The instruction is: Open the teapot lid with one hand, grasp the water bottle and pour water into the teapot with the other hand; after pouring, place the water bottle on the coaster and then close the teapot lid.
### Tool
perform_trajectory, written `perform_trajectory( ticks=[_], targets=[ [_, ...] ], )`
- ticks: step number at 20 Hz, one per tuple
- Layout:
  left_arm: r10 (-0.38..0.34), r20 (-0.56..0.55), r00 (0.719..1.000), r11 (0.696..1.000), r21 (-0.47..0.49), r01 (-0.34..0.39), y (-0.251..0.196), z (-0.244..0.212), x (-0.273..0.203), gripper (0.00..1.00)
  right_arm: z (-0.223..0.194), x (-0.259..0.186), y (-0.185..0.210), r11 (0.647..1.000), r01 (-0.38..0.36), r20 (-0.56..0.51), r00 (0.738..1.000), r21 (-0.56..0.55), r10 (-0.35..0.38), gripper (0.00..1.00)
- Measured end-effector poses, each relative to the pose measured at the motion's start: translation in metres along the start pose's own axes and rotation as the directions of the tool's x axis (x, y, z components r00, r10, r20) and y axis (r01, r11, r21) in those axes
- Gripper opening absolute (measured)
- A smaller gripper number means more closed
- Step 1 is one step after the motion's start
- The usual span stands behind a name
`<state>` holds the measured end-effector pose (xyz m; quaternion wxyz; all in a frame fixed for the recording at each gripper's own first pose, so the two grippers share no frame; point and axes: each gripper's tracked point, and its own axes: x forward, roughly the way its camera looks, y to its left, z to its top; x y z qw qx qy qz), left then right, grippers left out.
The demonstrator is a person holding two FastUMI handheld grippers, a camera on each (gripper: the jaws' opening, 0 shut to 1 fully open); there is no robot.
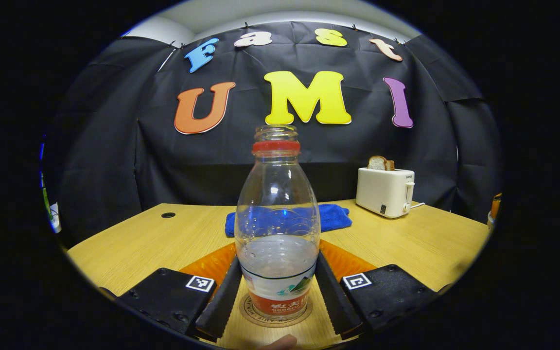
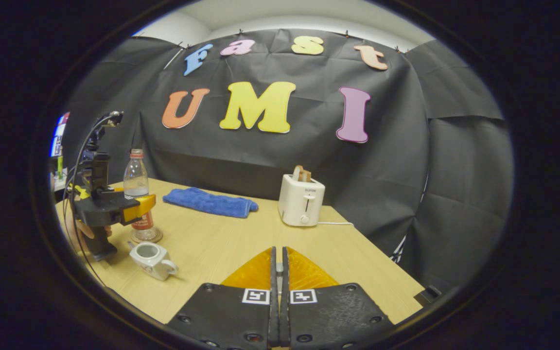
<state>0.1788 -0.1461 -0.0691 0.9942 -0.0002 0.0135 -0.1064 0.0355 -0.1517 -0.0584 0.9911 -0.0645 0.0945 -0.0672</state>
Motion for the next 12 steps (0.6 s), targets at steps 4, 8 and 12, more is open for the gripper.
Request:
perform_trajectory(
  ticks=[4, 8, 12],
  targets=[
    [-0.032, 0.004, 0.999, 0.999, 0.003, 0.032, -0.004, -0.001, -0.005, 0.91, -0.001, 0.0, 0.002, 1.0, -0.005, -0.002, 1.0, -0.004, 0.005, 0.01],
    [-0.053, -0.054, 0.997, 0.999, 0.008, 0.053, -0.008, -0.017, -0.011, 0.96, -0.003, 0.0, 0.006, 1.0, -0.01, -0.001, 1.0, -0.016, 0.01, 0.01],
    [-0.057, -0.091, 0.994, 0.998, 0.002, 0.058, -0.01, -0.029, -0.024, 0.96, -0.004, 0.0, 0.011, 1.0, -0.016, -0.004, 1.0, -0.017, 0.016, 0.01]
  ],
)
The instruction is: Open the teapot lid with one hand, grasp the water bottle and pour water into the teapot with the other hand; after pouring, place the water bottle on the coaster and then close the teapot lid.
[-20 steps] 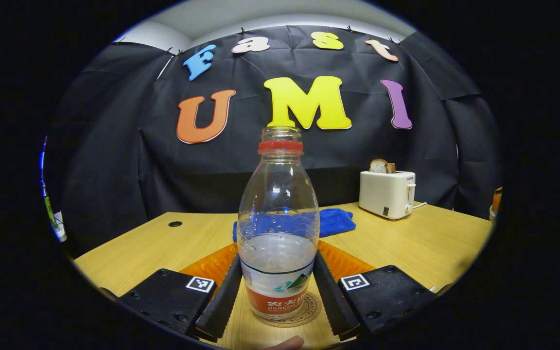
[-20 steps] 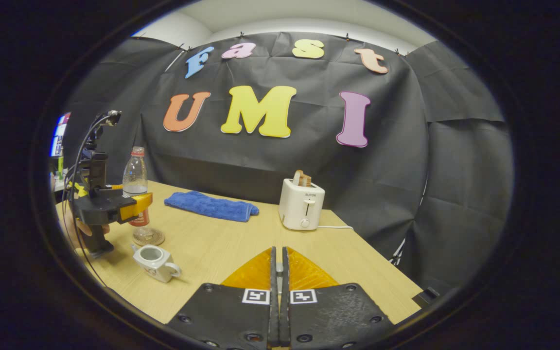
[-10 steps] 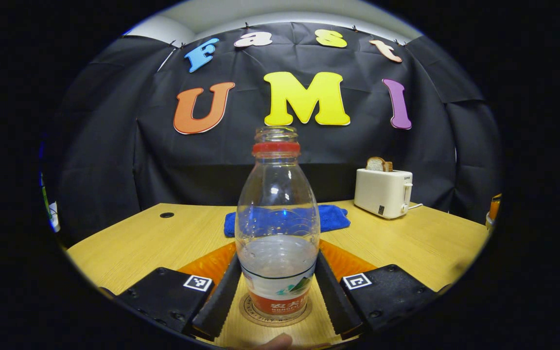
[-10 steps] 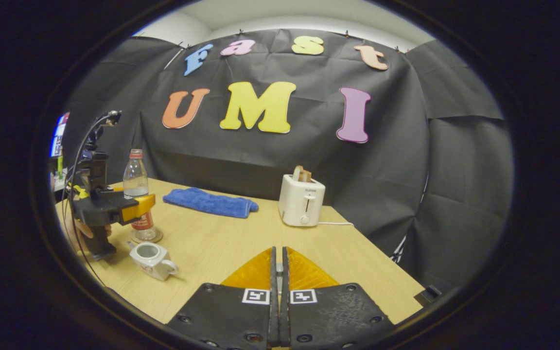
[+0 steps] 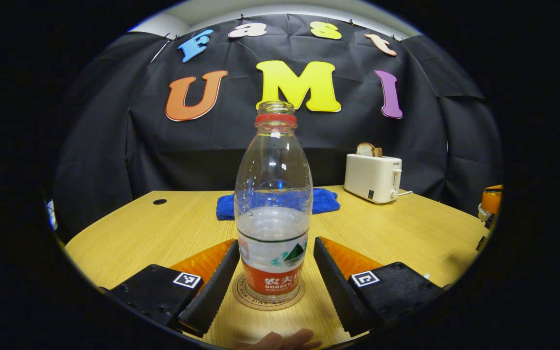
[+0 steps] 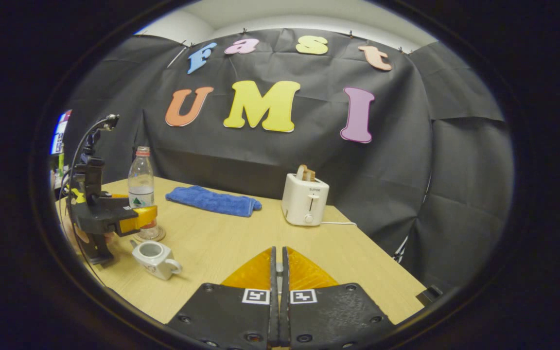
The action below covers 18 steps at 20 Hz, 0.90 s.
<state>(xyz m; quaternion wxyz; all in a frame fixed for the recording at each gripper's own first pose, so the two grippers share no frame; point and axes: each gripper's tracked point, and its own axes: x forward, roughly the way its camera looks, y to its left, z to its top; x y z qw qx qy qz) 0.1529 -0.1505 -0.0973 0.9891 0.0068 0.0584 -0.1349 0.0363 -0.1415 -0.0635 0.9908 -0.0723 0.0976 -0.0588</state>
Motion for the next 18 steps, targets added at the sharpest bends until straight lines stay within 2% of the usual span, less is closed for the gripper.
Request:
perform_trajectory(
  ticks=[3, 10, 14, 18],
  targets=[
    [0.068, -0.038, 0.997, 0.996, 0.059, -0.066, 0.02, -0.011, -0.019, 0.96, 0.001, -0.001, 0.005, 1.0, -0.011, 0.002, 1.0, -0.003, 0.011, 0.01],
    [0.001, -0.061, 0.998, 1.0, -0.014, -0.002, 0.022, -0.012, -0.075, 0.96, -0.006, -0.004, 0.033, 0.998, -0.05, -0.006, 0.999, 0.035, 0.05, 0.01],
    [0.017, -0.034, 0.999, 1.0, -0.019, -0.017, 0.041, 0.011, -0.118, 0.97, -0.013, 0.001, 0.073, 0.992, -0.117, -0.04, 0.992, 0.043, 0.119, 0.01],
    [0.038, -0.015, 0.999, 0.999, -0.011, -0.038, 0.059, 0.032, -0.152, 0.96, -0.009, 0.006, 0.103, 0.99, -0.143, -0.034, 0.989, 0.0, 0.143, 0.01]
  ],
)
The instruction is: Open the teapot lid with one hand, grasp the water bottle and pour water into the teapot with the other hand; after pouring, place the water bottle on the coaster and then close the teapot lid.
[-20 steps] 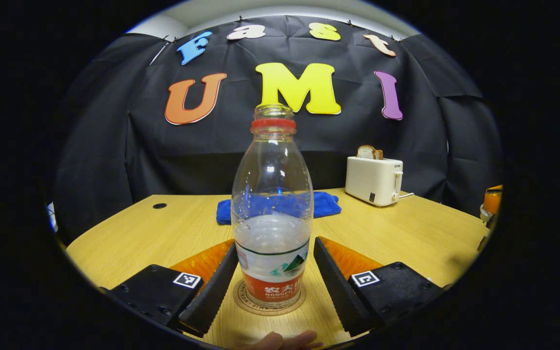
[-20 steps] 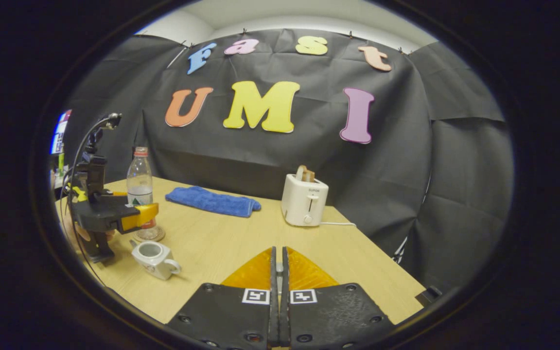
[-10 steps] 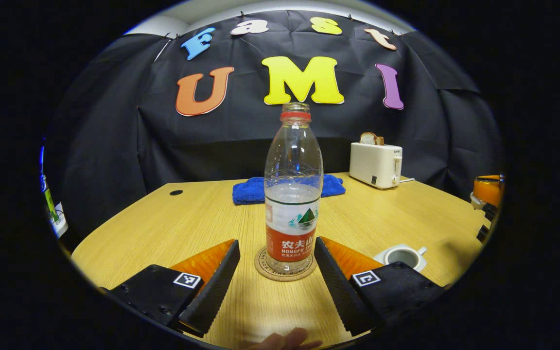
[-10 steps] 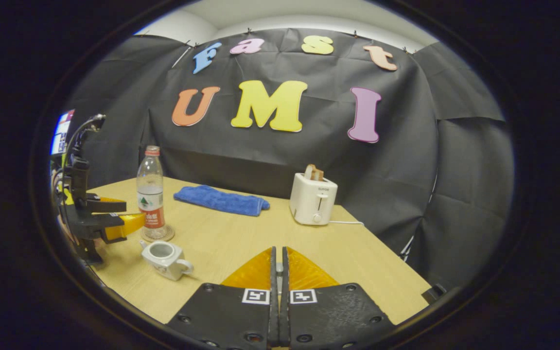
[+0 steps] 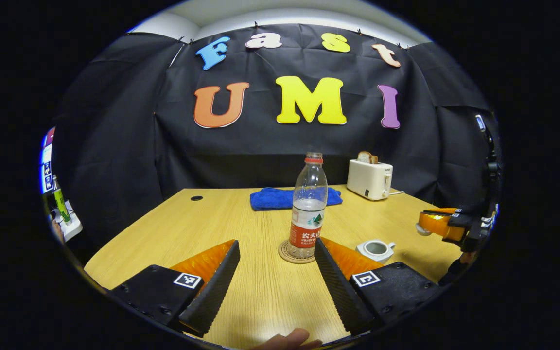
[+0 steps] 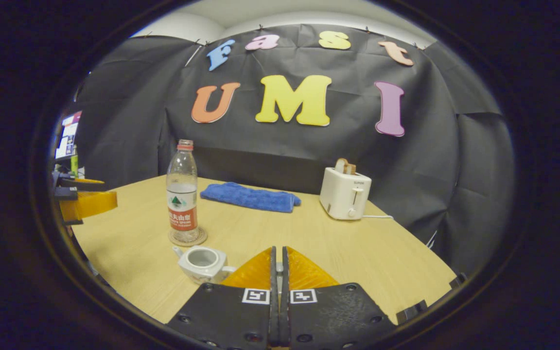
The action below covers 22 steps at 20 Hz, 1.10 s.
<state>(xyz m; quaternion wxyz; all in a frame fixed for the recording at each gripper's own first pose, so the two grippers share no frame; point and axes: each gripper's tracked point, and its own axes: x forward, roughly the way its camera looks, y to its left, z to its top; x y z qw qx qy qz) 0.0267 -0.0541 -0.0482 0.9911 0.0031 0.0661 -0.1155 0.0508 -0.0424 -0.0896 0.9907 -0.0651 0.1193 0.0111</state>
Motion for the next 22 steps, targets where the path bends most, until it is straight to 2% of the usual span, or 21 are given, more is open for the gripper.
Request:
perform_trajectory(
  ticks=[1, 3, 8, 13, 15, 17, 22],
  targets=[
    [0.013, 0.021, 1.0, 1.0, -0.005, -0.013, 0.006, 0.007, -0.008, 0.96, -0.001, 0.003, 0.007, 1.0, -0.007, -0.008, 1.0, 0.0, 0.007, 0.01],
    [-0.005, 0.069, 0.998, 1.0, -0.014, 0.006, 0.009, 0.024, -0.018, 0.96, -0.002, 0.005, 0.02, 0.999, -0.027, -0.019, 0.999, 0.023, 0.028, 0.01],
    [0.008, 0.073, 0.997, 0.999, -0.043, -0.005, 0.026, 0.03, -0.026, 0.96, 0.006, 0.014, 0.047, 0.997, -0.069, -0.021, 0.997, 0.024, 0.07, 0.01],
    [0.066, 0.108, 0.992, 0.996, -0.063, -0.059, 0.047, 0.048, -0.044, 0.97, 0.001, 0.023, 0.065, 0.992, -0.124, -0.013, 0.992, 0.034, 0.125, 0.02],
    [0.052, 0.139, 0.989, 0.997, -0.071, -0.042, 0.042, 0.056, -0.049, 0.96, -0.001, 0.028, 0.075, 0.988, -0.148, -0.022, 0.989, 0.037, 0.148, 0.01],
    [0.034, 0.14, 0.99, 0.997, -0.073, -0.024, 0.037, 0.056, -0.048, 0.96, -0.001, 0.035, 0.086, 0.985, -0.168, -0.023, 0.985, 0.044, 0.169, 0.01],
    [0.048, 0.114, 0.992, 0.997, -0.062, -0.042, 0.04, 0.049, -0.045, 0.96, -0.001, 0.039, 0.099, 0.983, -0.184, -0.018, 0.983, 0.018, 0.184, 0.01]
  ],
)
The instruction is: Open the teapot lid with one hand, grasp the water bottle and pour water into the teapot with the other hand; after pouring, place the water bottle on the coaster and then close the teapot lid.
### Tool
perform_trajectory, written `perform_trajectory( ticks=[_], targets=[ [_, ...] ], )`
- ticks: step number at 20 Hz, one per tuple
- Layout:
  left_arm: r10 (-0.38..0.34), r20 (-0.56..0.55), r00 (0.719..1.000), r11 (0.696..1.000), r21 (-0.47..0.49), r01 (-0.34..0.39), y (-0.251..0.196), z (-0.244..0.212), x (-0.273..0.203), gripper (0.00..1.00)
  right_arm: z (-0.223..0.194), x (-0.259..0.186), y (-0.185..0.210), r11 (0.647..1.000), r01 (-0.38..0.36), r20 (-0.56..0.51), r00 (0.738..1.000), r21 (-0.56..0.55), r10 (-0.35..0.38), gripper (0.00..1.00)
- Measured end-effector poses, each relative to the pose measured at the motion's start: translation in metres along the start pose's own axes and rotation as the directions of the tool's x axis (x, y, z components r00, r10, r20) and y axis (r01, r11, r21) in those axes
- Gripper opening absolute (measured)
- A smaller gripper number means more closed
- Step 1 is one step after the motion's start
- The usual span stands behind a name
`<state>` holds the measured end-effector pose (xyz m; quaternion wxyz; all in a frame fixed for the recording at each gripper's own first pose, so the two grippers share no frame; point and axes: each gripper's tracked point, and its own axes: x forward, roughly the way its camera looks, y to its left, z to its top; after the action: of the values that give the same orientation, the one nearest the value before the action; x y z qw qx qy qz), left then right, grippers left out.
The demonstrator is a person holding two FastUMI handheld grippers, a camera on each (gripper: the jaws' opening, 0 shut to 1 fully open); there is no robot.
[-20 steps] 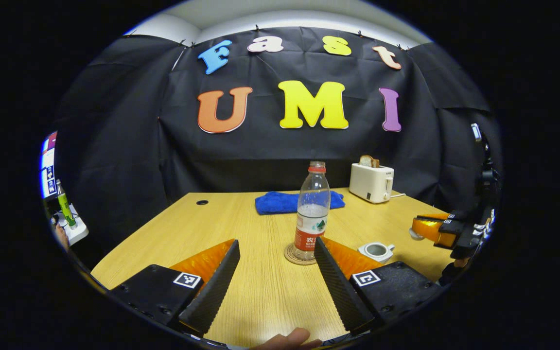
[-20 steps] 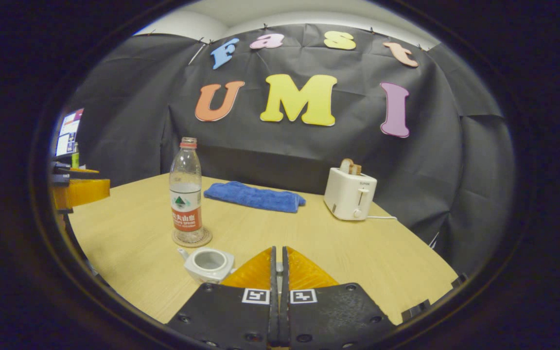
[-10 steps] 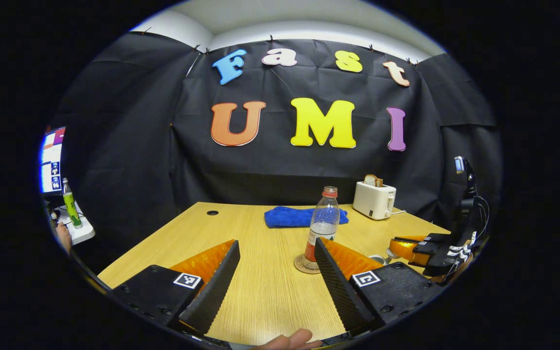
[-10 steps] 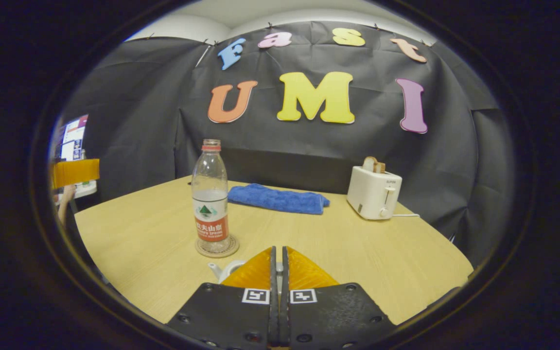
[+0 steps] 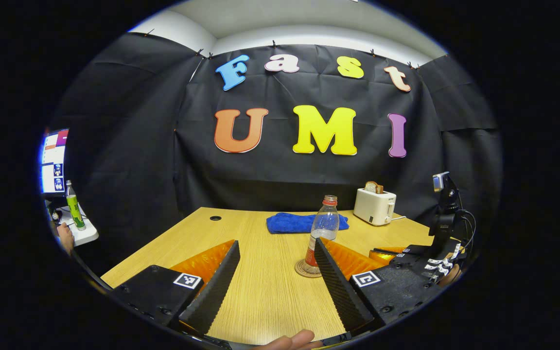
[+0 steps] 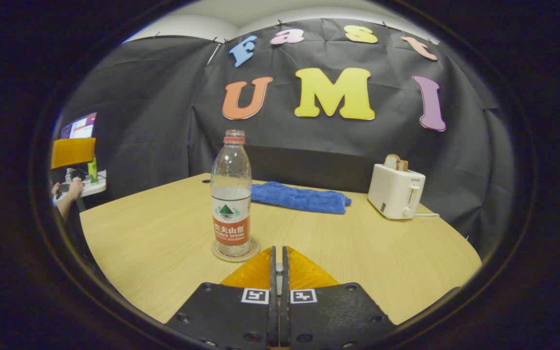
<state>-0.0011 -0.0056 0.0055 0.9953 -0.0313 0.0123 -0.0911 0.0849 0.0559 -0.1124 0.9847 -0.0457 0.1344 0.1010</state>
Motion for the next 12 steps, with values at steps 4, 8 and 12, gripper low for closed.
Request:
perform_trajectory(
  ticks=[4, 8, 12],
  targets=[
    [-0.009, -0.02, 1.0, 1.0, -0.016, 0.009, -0.0037, -0.006, 0.0024, 0.97, -0.0023, 0.0019, 0.001, 1.0, -0.004, -0.002, 1.0, 0.021, 0.004, 0.01],
    [-0.006, -0.019, 1.0, 1.0, -0.001, 0.006, -0.0038, -0.0058, 0.0028, 0.96, -0.0032, 0.0021, -0.0001, 1.0, -0.005, 0.009, 1.0, 0.019, 0.005, 0.03],
    [-0.016, -0.024, 1.0, 1.0, 0.01, 0.016, -0.0079, -0.0072, 0.0006, 0.96, -0.0033, 0.0014, -0.0001, 1.0, -0.012, 0.014, 1.0, 0.024, 0.012, 0.04]
  ],
)
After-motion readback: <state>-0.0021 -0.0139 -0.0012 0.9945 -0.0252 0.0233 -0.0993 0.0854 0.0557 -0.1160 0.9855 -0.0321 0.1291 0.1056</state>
